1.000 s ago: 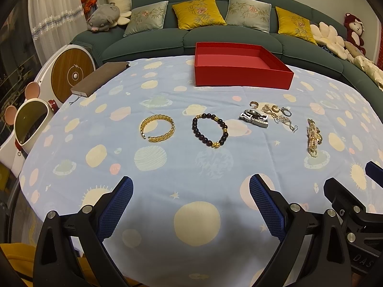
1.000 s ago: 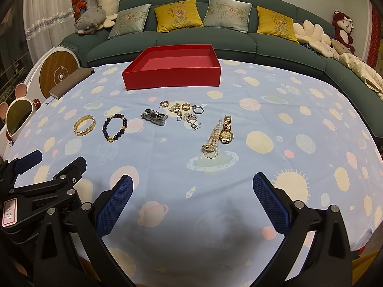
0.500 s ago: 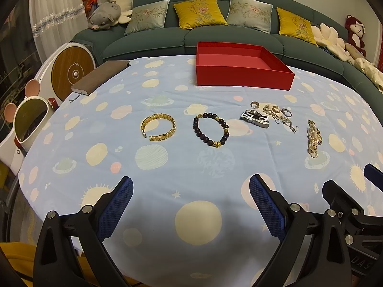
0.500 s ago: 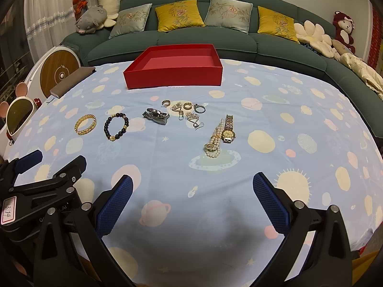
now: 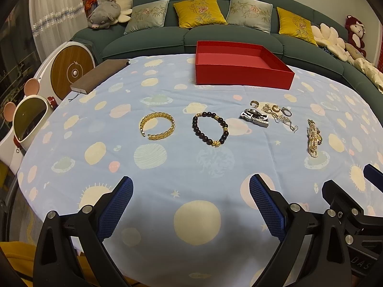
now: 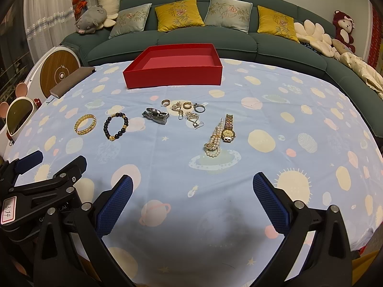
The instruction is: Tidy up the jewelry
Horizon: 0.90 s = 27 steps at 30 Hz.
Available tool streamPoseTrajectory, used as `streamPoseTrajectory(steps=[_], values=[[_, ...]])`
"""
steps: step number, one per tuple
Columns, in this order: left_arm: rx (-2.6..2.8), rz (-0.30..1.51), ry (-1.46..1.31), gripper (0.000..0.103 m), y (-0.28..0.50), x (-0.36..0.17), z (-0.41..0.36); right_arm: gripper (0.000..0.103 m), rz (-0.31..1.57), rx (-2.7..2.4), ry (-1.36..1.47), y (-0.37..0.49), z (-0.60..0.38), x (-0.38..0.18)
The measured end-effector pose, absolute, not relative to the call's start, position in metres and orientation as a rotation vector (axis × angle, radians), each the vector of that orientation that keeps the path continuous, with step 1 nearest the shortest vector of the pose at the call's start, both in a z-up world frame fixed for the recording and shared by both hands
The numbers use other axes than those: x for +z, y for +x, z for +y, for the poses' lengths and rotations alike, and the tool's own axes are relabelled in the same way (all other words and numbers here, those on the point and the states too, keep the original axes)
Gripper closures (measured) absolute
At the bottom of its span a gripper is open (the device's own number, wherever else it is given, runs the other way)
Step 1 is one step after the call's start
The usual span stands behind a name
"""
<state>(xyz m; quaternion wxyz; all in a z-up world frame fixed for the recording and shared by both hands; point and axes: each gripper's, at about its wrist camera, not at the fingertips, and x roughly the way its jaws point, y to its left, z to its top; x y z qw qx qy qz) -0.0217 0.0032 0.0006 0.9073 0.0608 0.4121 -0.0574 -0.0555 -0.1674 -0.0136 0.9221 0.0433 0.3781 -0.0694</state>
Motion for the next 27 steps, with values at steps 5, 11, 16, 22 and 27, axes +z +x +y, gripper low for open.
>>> streamPoseTrajectory(steps=[5,11,16,22,27], values=[[-0.121,0.857,0.124,0.008,-0.021,0.000,0.002,0.005,0.777,-0.143,0.089,-0.055,-0.168,-0.014],[-0.132,0.877,0.107,0.007,-0.018,-0.002,0.004,0.005,0.781,-0.149,0.088,-0.055,-0.169,-0.016],[-0.106,0.898,0.068,0.007,-0.006,-0.004,0.015,0.005,0.792,-0.169,0.121,-0.049,-0.181,-0.023],[-0.057,0.931,-0.007,0.007,0.015,-0.010,0.037,0.007,0.798,-0.167,0.167,-0.034,-0.200,-0.027],[-0.053,0.957,-0.055,0.007,0.029,-0.017,0.049,0.023,0.816,-0.144,0.189,-0.014,-0.204,-0.032]])
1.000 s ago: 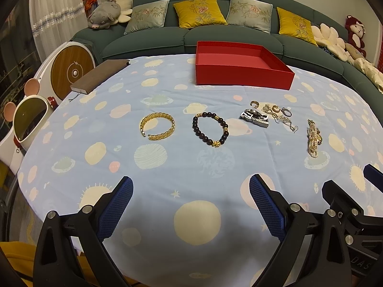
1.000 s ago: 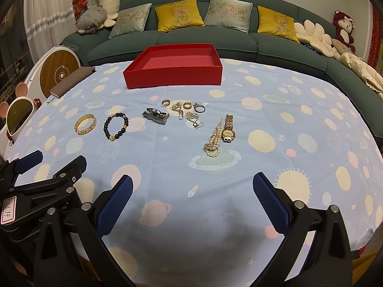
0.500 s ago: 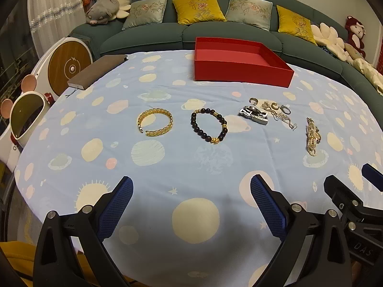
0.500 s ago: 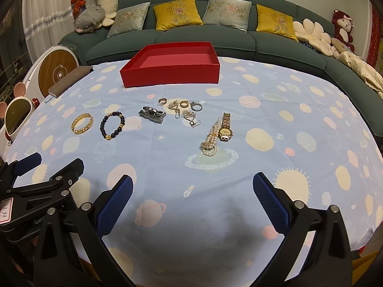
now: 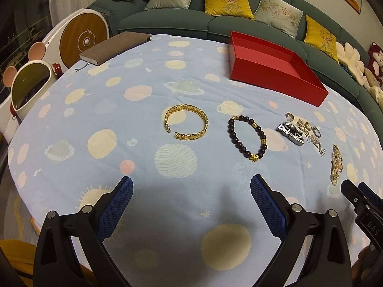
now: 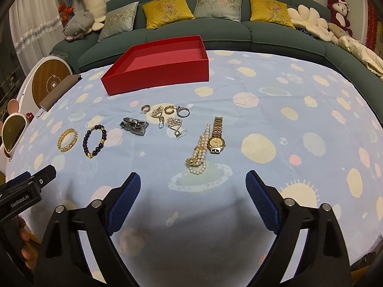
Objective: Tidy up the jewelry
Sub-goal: 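Lower the right gripper onto the pearl necklace and close it, then grasp the gold cuff bangle with the left gripper while the right lifts the pearl necklace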
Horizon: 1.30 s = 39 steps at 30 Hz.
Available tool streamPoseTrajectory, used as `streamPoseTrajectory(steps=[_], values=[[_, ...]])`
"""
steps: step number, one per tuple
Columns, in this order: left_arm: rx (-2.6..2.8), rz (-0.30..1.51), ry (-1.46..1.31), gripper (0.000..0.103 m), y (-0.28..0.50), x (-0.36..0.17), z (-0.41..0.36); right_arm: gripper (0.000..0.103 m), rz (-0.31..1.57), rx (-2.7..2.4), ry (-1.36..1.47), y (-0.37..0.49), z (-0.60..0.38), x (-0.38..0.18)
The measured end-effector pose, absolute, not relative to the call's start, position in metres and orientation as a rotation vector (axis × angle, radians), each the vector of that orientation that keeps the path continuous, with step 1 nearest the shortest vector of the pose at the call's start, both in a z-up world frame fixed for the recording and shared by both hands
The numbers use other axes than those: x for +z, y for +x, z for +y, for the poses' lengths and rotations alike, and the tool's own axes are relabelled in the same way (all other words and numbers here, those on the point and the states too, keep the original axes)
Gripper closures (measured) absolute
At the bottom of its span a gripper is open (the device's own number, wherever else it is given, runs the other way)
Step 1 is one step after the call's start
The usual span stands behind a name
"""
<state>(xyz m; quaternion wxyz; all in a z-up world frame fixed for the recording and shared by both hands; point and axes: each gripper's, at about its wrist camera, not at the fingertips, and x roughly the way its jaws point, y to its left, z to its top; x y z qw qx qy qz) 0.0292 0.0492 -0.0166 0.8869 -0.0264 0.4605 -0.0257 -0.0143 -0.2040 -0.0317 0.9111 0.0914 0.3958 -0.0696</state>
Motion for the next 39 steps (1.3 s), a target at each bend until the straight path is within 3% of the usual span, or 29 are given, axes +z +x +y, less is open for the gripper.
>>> streamPoseTrajectory(steps=[3,10,13,17,19,21,30,33,39], values=[[-0.061,0.958,-0.054,0.007,0.034,-0.019,0.051,0.033,0.835,-0.119,0.202,-0.001,-0.203,-0.037],[-0.075,0.973,-0.038,0.007,0.045,-0.027,0.052,0.043,0.869,-0.127,0.203,0.022,-0.203,-0.052],[-0.072,0.985,-0.051,0.007,0.049,-0.030,0.055,0.055,0.894,-0.132,0.220,0.030,-0.207,-0.060],[-0.061,0.994,-0.068,0.007,0.053,-0.033,0.060,0.061,0.886,-0.142,0.204,0.034,-0.206,-0.063],[-0.062,0.998,-0.077,0.007,0.055,-0.033,0.060,0.075,0.882,-0.153,0.192,0.035,-0.206,-0.063],[-0.068,0.997,-0.081,0.007,0.055,-0.033,0.059,0.081,0.878,-0.156,0.191,0.035,-0.207,-0.063],[-0.136,0.968,-0.076,0.007,0.055,-0.022,0.038,0.082,0.854,-0.136,0.212,0.029,-0.210,-0.055],[-0.167,0.965,-0.077,0.007,0.056,-0.019,0.022,0.091,0.837,-0.125,0.214,0.024,-0.210,-0.048],[-0.200,0.962,-0.075,0.007,0.059,-0.013,-0.004,0.091,0.839,-0.116,0.213,0.022,-0.211,-0.046]])
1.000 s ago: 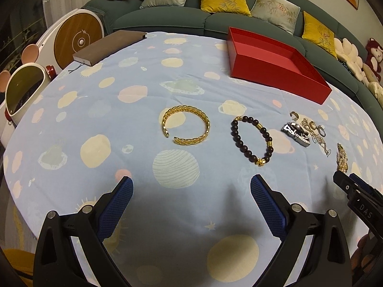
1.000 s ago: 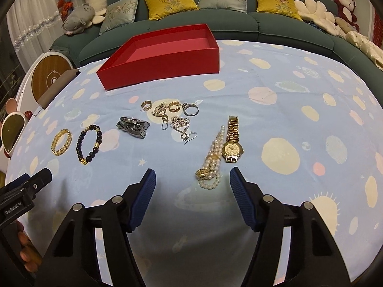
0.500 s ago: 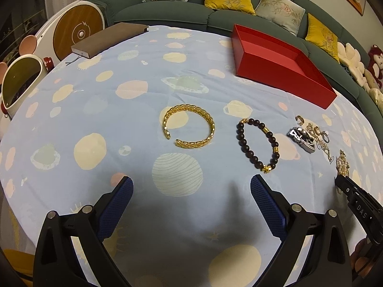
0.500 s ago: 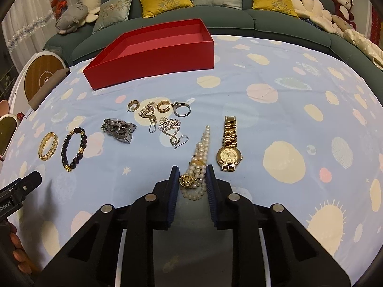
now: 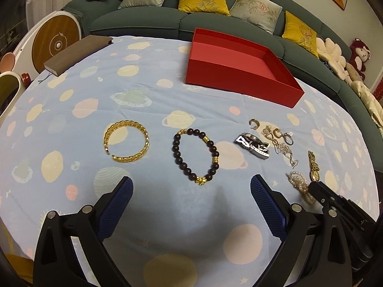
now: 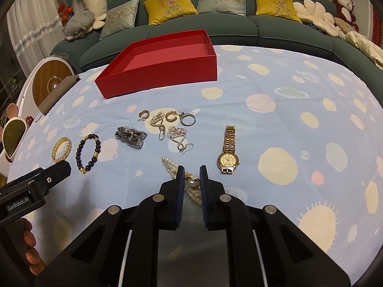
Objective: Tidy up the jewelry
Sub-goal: 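Grasp the gold cuff bangle with the left gripper while the right lifts the pearl necklace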
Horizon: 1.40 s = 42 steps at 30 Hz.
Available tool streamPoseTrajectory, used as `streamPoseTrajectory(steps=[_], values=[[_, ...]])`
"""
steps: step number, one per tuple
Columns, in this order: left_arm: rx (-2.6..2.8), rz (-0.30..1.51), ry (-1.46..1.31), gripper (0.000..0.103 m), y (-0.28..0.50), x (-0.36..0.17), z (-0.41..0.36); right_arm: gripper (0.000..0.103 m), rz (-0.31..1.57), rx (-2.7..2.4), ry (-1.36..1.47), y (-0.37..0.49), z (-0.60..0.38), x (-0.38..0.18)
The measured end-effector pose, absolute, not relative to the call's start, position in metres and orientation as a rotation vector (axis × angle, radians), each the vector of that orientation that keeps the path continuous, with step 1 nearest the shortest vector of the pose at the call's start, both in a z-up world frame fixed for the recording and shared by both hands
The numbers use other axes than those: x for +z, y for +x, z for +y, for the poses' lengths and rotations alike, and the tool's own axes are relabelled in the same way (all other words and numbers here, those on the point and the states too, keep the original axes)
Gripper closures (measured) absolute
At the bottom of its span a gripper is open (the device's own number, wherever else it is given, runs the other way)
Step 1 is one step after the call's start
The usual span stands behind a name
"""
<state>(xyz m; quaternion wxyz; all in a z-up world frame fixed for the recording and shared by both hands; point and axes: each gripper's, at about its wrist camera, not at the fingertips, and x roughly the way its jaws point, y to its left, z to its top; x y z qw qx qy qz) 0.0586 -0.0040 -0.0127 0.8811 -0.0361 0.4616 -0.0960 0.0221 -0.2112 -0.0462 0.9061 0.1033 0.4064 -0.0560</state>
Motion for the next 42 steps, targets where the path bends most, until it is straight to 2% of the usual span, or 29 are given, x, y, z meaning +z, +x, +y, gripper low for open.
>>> streamPoseTrajectory(steps=[6,8,9,10,15,18,21,23,24,34,42], values=[[-0.188,0.972,-0.074,0.007,0.058,-0.016,-0.007,0.088,0.874,-0.066,0.258,0.021,-0.218,-0.054],[-0.184,0.973,-0.074,0.007,0.059,-0.017,-0.006,0.078,0.879,-0.050,0.274,0.020,-0.219,-0.055],[-0.182,0.973,-0.076,0.007,0.059,-0.017,-0.005,0.068,0.881,-0.040,0.285,0.019,-0.219,-0.056],[-0.181,0.972,-0.078,0.007,0.059,-0.017,-0.004,0.064,0.878,-0.035,0.292,0.019,-0.219,-0.056],[-0.178,0.974,-0.069,0.007,0.058,-0.020,-0.001,0.063,0.881,-0.015,0.238,0.025,-0.207,-0.057],[-0.172,0.981,-0.062,0.007,0.059,-0.023,0.005,0.066,0.882,-0.028,0.191,0.029,-0.201,-0.060],[-0.152,0.985,-0.072,0.007,0.061,-0.026,0.018,0.084,0.886,-0.046,0.153,0.029,-0.198,-0.060],[-0.134,0.986,-0.088,0.007,0.063,-0.028,0.030,0.086,0.883,-0.047,0.154,0.028,-0.198,-0.059],[-0.125,0.986,-0.097,0.007,0.063,-0.028,0.036,0.090,0.883,-0.045,0.154,0.028,-0.197,-0.059],[-0.005,0.966,-0.135,0.007,0.088,-0.033,0.078,0.090,0.834,-0.014,0.188,0.020,-0.192,-0.042],[0.006,0.986,-0.103,0.007,0.108,-0.047,0.079,0.090,0.840,0.003,0.210,0.022,-0.189,-0.042]])
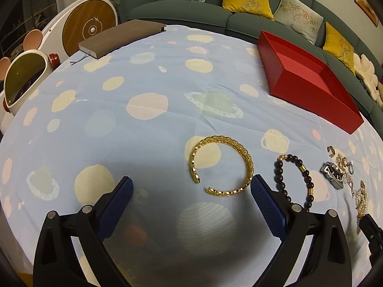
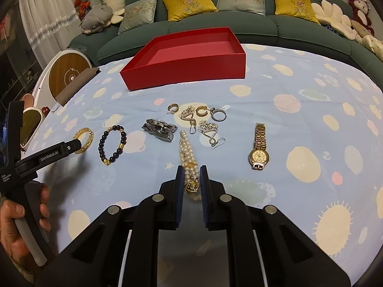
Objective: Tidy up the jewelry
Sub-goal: 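Grasp the gold cuff bangle with the left gripper while the right lifts the pearl necklace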
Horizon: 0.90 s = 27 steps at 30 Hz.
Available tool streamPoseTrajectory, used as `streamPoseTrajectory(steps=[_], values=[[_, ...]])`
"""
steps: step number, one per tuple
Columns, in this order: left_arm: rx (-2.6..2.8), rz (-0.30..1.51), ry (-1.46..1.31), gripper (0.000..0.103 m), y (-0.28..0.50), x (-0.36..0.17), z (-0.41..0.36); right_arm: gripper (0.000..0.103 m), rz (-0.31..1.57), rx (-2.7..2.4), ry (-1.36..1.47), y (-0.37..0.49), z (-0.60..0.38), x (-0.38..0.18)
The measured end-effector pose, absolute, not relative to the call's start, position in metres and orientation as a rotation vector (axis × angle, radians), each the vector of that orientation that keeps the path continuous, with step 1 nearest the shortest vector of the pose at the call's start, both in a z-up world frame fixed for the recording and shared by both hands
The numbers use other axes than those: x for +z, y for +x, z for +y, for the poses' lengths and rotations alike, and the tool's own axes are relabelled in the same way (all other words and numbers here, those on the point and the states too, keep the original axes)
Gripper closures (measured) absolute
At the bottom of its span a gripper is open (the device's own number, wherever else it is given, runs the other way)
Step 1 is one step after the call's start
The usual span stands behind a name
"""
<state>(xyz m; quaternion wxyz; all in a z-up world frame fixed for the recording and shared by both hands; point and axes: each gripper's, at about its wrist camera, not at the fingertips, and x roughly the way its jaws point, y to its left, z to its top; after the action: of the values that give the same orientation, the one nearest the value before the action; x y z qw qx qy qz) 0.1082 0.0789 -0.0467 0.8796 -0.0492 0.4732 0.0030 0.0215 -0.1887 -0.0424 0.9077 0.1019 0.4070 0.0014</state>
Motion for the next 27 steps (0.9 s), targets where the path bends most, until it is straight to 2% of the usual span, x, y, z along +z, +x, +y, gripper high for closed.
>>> streamPoseTrajectory(steps=[10,12,14,18,21,27], values=[[-0.035,0.959,-0.034,0.008,0.113,-0.051,0.059,0.090,0.843,0.007,0.214,0.022,-0.188,-0.043],[-0.030,0.951,-0.016,0.012,0.114,-0.052,0.057,0.090,0.843,0.004,0.218,0.022,-0.189,-0.043],[-0.023,0.942,0.005,0.023,0.114,-0.052,0.055,0.090,0.844,0.003,0.221,0.022,-0.190,-0.043],[-0.023,0.931,0.005,0.033,0.114,-0.050,0.055,0.090,0.844,0.004,0.222,0.021,-0.190,-0.043],[-0.038,0.922,0.014,0.048,0.112,-0.048,0.053,0.090,0.844,0.003,0.221,0.021,-0.190,-0.043],[-0.047,0.928,-0.017,0.048,0.110,-0.045,0.052,0.090,0.841,0.001,0.223,0.020,-0.191,-0.043]])
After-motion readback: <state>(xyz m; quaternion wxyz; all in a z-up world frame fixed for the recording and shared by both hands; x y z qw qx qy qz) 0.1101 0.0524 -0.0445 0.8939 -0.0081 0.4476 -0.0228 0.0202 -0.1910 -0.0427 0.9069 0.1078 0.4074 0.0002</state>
